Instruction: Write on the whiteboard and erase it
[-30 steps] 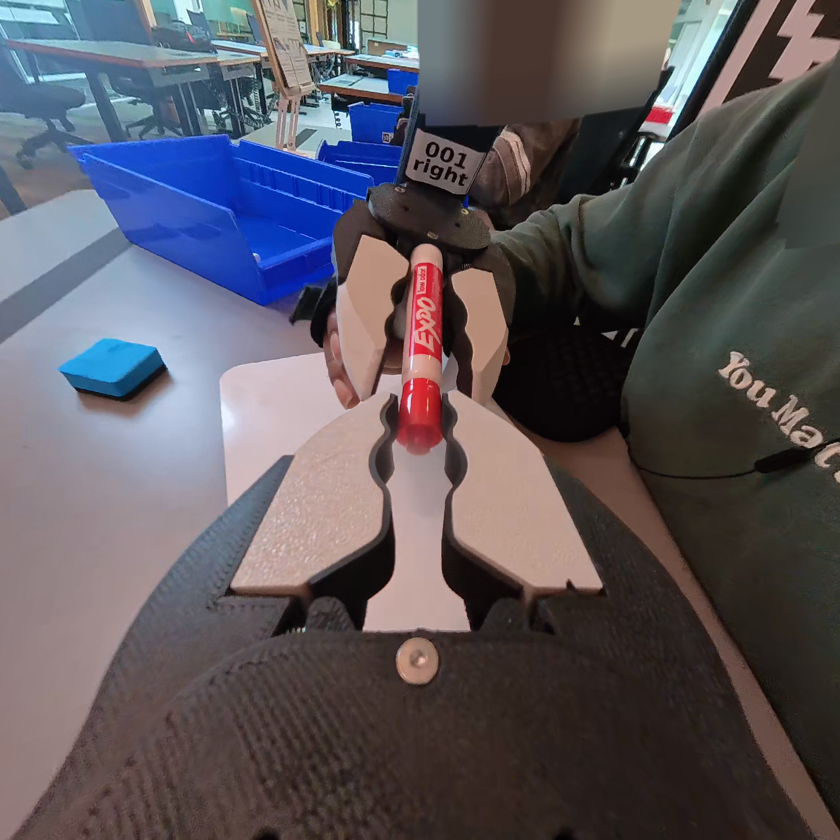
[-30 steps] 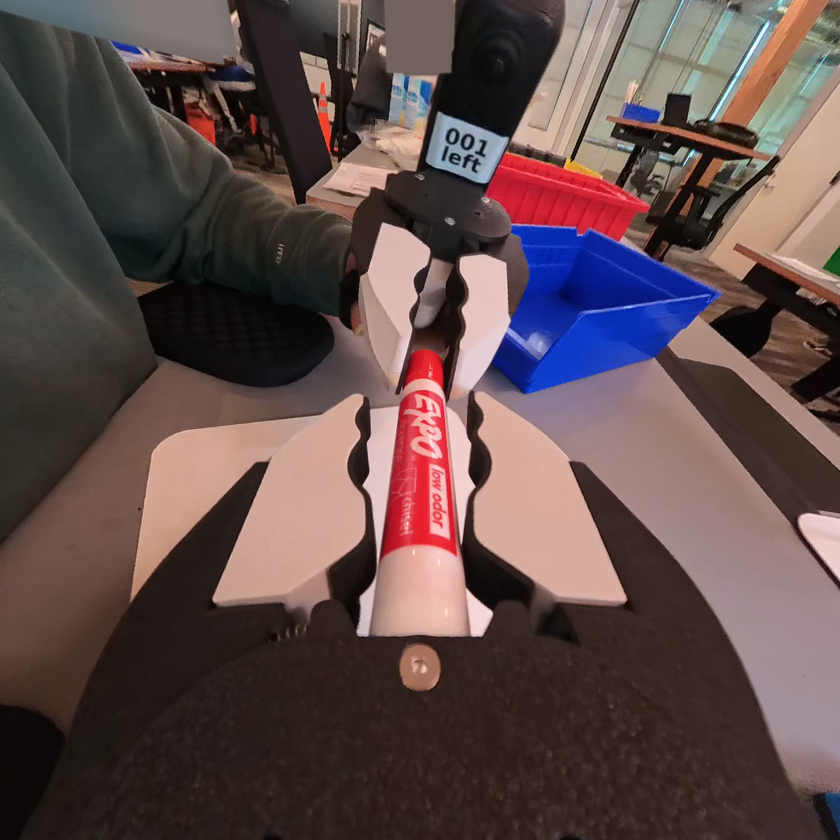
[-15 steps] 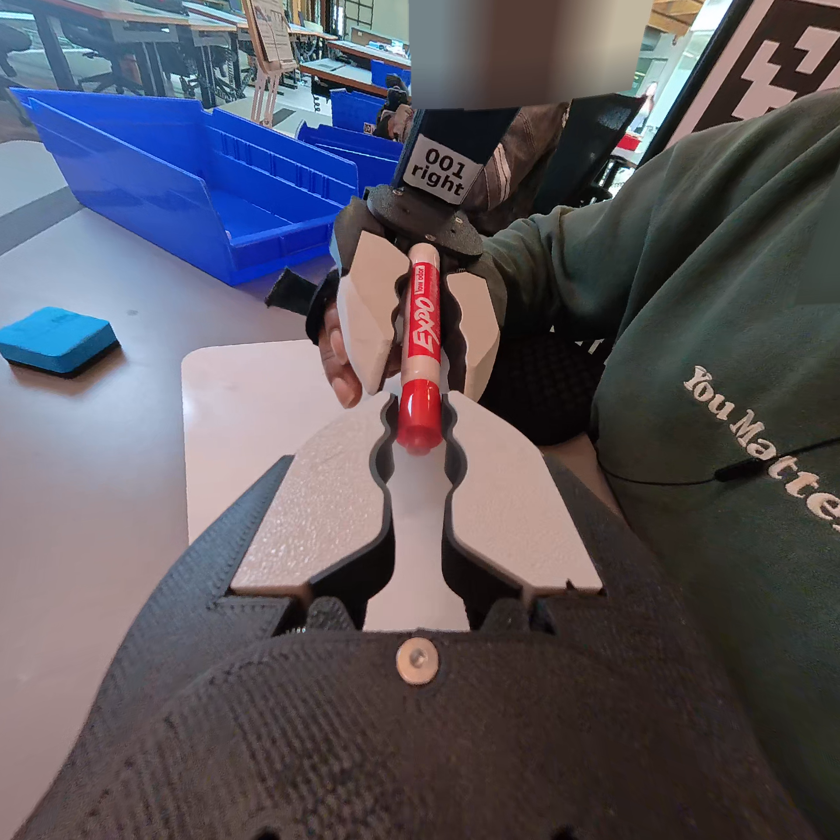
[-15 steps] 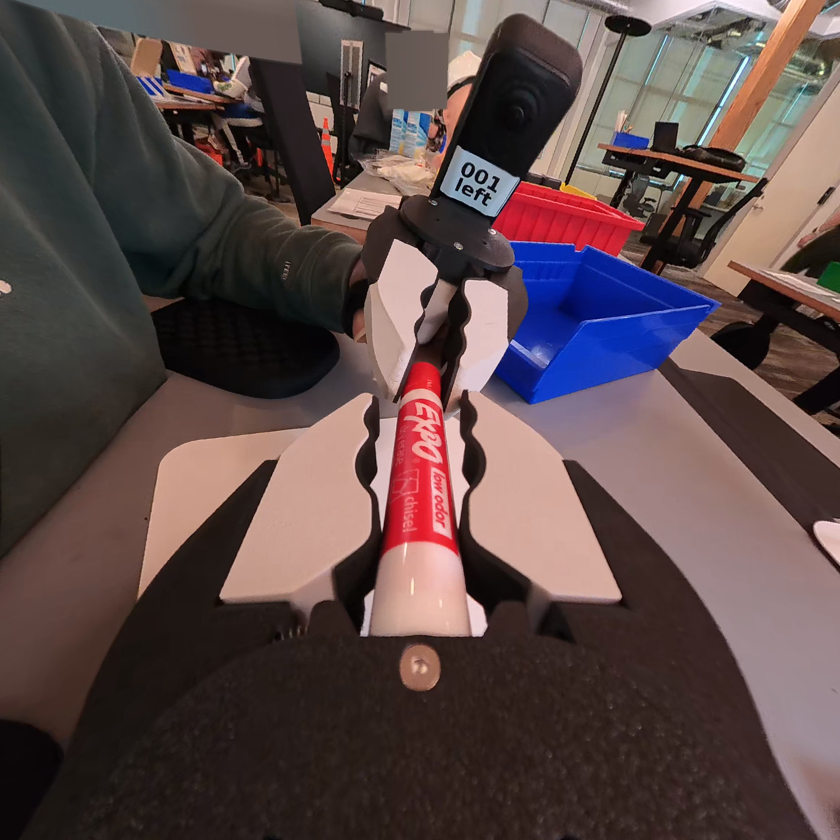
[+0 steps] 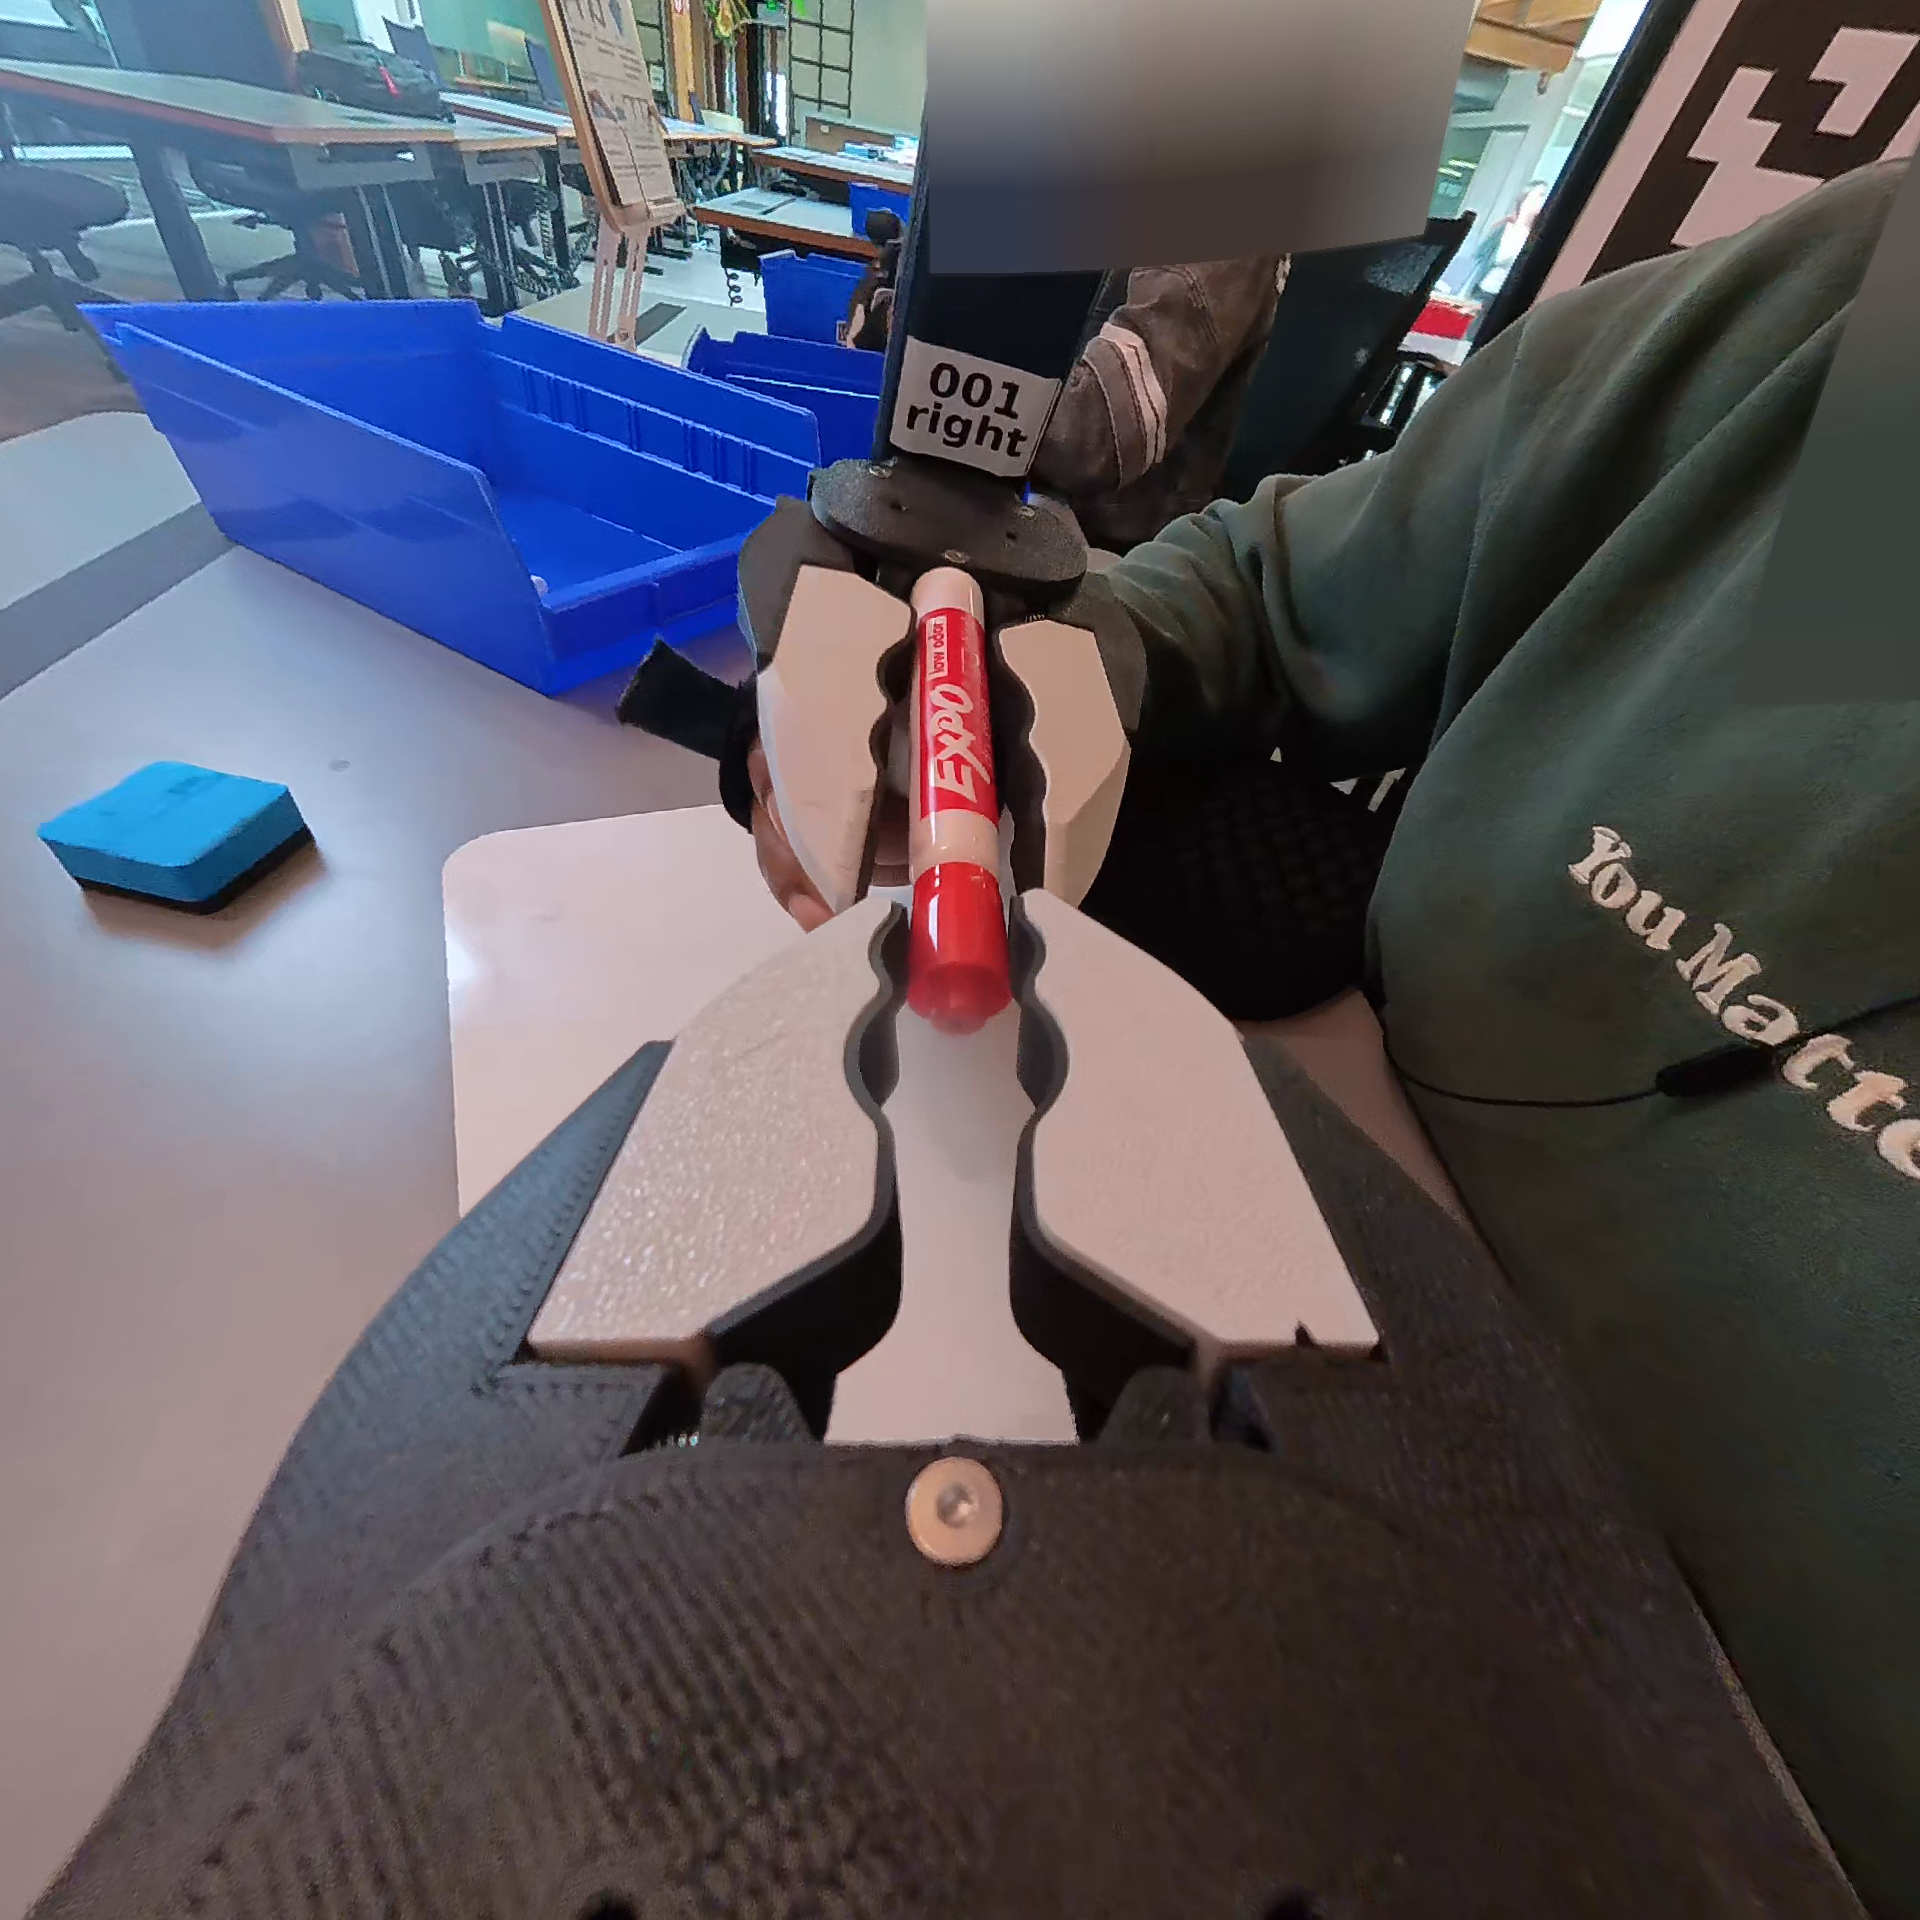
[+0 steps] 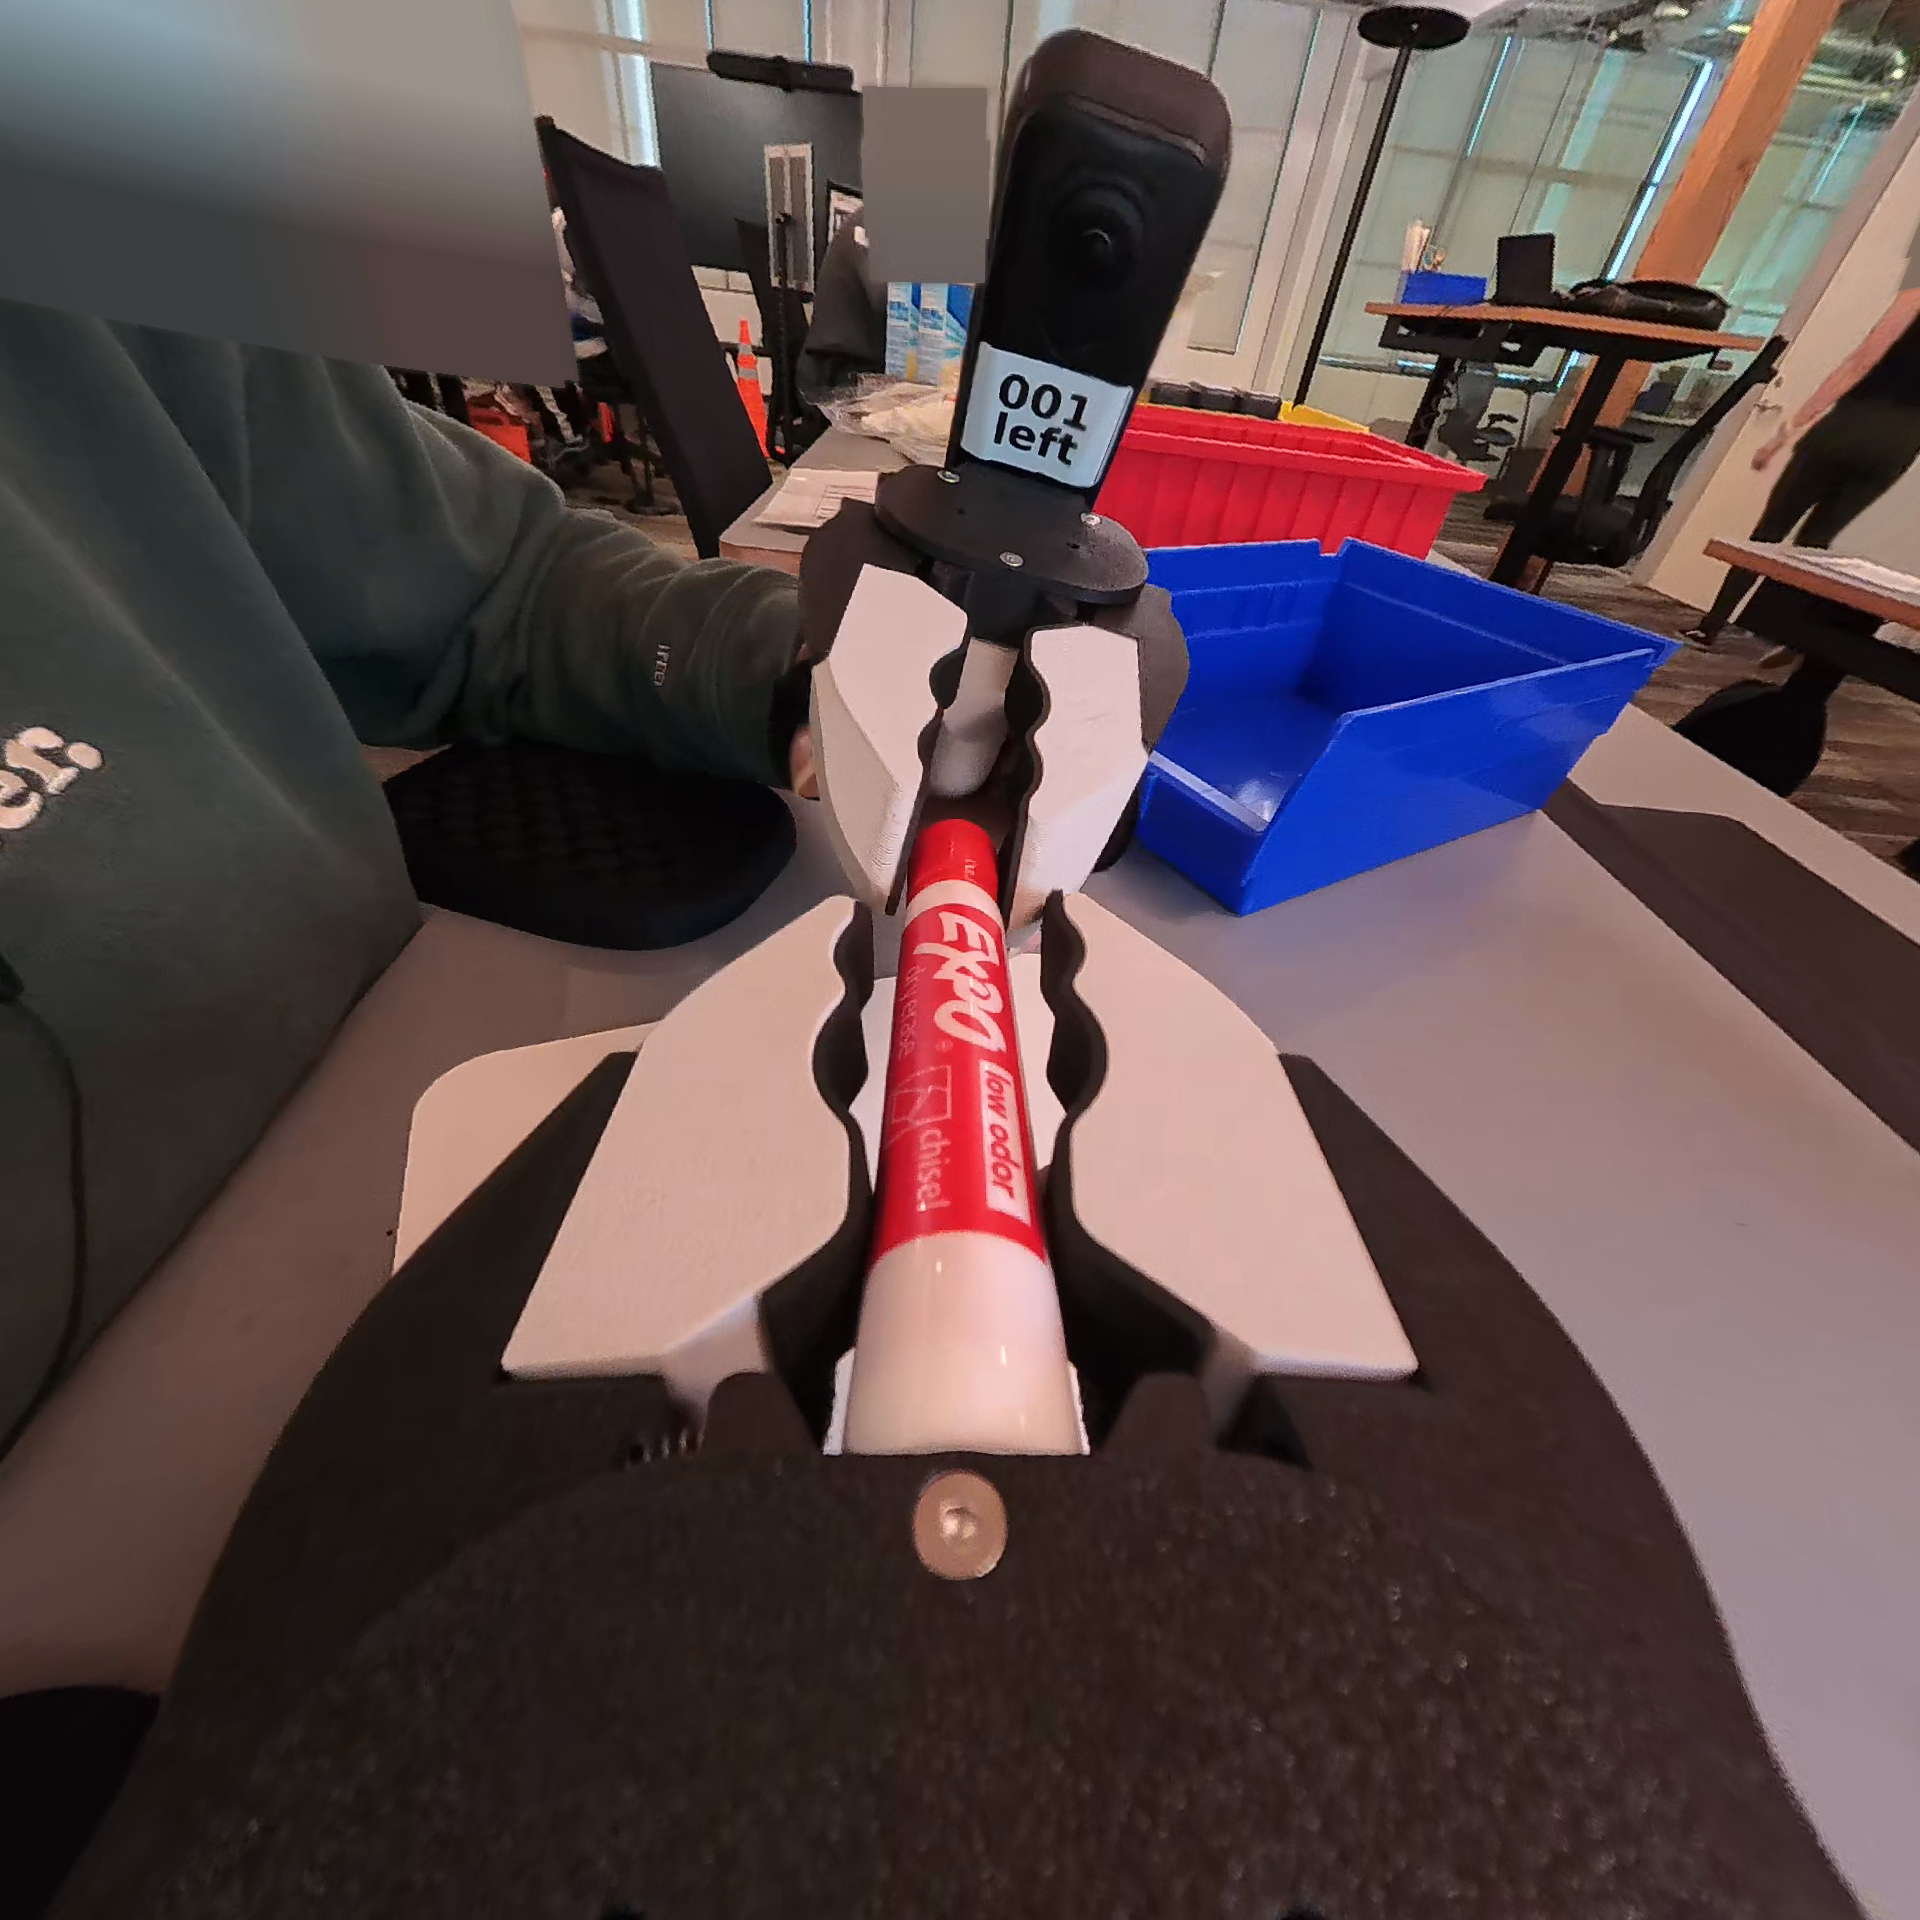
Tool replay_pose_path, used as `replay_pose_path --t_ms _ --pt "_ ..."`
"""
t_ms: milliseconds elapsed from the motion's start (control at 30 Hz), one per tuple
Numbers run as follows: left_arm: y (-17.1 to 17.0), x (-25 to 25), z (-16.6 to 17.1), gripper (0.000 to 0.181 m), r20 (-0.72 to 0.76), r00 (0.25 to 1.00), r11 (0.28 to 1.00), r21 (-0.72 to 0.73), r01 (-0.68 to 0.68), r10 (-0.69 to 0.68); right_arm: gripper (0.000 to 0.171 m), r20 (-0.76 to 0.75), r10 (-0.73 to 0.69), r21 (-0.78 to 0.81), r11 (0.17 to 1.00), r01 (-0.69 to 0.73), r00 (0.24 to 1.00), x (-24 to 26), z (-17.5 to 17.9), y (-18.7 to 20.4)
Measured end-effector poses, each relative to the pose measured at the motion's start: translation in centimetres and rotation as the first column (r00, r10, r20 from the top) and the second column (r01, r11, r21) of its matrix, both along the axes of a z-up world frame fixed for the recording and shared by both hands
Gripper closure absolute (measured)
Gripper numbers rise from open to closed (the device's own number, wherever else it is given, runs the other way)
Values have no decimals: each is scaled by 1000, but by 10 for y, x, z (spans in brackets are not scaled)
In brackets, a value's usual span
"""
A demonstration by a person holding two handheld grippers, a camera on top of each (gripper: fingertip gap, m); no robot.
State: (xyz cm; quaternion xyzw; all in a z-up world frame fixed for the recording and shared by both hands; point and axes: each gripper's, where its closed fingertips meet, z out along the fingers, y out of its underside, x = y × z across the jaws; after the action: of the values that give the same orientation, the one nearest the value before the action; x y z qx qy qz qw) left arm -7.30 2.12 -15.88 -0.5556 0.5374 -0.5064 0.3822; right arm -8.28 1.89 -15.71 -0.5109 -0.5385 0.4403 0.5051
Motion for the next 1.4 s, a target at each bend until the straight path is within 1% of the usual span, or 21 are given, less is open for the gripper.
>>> replay_pose_path --t_ms 100,300,400,433,467,500,533,567,600,667,800,900,1033,1200,1300,1400 --pt "1 -1 2 162 23 1000 1000 -20 15 -15 139 -6 -2 -12 1000 1 1000 1 2 0" --pt "3 -2 4 163 106 993 985 -161 61 -44 140 30 -22 38 999 21 999 1 4 2" --pt "4 -3 5 163 123 991 978 -197 73 -49 140 50 -16 52 999 13 999 3 4 3" --pt "7 -6 7 163 132 990 975 -211 67 -39 140 35 -11 45 999 9 999 6 7 3" --pt "30 -24 12 163 167 984 968 -251 -20 64 140 -35 -25 25 999 26 999 16 21 8" --pt "50 -50 16 163 209 968 951 -301 -68 136 141 -102 -48 -12 999 47 994 37 40 19" --pt "52 -63 11 163 186 971 955 -279 -97 153 141 -83 -93 42 994 96 992 55 48 27" --pt "45 -63 4 163 146 977 970 -210 -124 157 139 -36 -131 119 984 135 991 62 45 28" --pt "38 -55 0 163 118 982 977 -169 -129 150 139 -25 -127 127 983 130 992 60 39 24" --pt "40 -50 -6 163 62 984 979 -133 -156 166 138 18 -97 71 993 96 995 50 19 24" --pt "50 -61 -6 163 86 973 966 -163 -201 217 138 55 -90 -23 996 92 994 52 0 37" --pt "50 -63 -13 163 66 971 964 -152 -219 231 137 75 -81 -61 994 85 994 47 -7 35" --pt "50 -65 -20 163 53 971 961 -163 -224 235 137 134 -79 -61 994 88 988 41 -18 32" --pt "49 -71 -26 163 44 968 959 -157 -236 246 137 168 -91 -49 994 101 982 32 -27 31" --pt "49 -76 -30 163 35 967 958 -144 -246 254 137 133 -125 -39 991 132 983 27 -20 36" --pt "48 -81 -34 163 36 967 959 -143 -245 253 137 144 -154 -8 988 156 978 26 -13 39"
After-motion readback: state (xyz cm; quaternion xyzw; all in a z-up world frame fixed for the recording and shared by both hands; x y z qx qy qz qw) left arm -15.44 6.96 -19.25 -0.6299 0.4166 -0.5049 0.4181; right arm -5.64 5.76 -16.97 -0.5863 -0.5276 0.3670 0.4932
